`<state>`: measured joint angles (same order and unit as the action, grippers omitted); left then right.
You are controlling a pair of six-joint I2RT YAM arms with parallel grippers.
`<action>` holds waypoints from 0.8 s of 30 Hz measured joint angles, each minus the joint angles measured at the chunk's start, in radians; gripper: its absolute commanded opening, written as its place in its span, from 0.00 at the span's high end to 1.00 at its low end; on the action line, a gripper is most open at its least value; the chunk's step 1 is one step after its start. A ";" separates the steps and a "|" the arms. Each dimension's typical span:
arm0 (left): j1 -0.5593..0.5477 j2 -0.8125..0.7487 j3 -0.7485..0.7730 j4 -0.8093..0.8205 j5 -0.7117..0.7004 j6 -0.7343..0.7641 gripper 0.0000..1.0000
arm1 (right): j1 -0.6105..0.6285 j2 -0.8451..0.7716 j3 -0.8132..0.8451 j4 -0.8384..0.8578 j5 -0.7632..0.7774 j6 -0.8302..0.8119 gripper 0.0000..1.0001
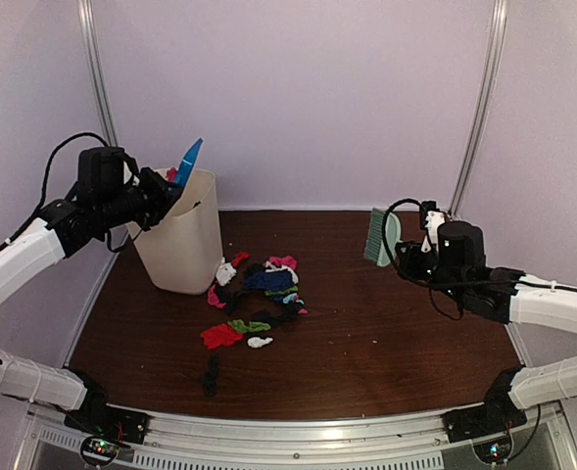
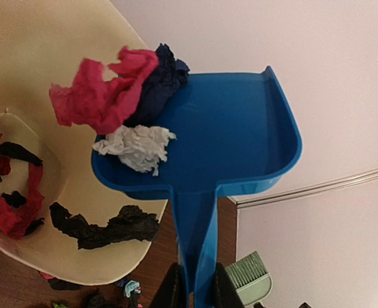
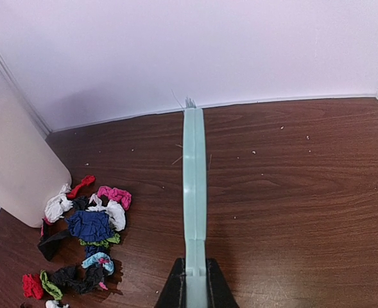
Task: Sweep away the paper scraps from the table
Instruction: Dump the paper scraps in the dustpan into the trash bin.
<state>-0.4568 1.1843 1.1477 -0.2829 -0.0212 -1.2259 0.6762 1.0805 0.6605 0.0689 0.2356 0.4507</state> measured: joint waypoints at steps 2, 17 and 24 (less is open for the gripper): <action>0.000 -0.002 -0.004 0.015 0.004 -0.043 1.00 | 0.000 -0.004 0.000 -0.006 0.000 0.000 1.00; 0.055 -0.130 -0.147 0.172 0.118 -0.359 1.00 | 0.000 -0.022 0.001 -0.015 -0.022 -0.011 1.00; 0.068 -0.158 -0.222 0.276 0.154 -0.467 1.00 | 0.000 -0.008 0.029 -0.029 -0.058 -0.027 1.00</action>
<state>-0.3893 1.0260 0.9257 -0.0067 0.1326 -1.6928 0.6762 1.0725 0.6895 0.0399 0.1780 0.4240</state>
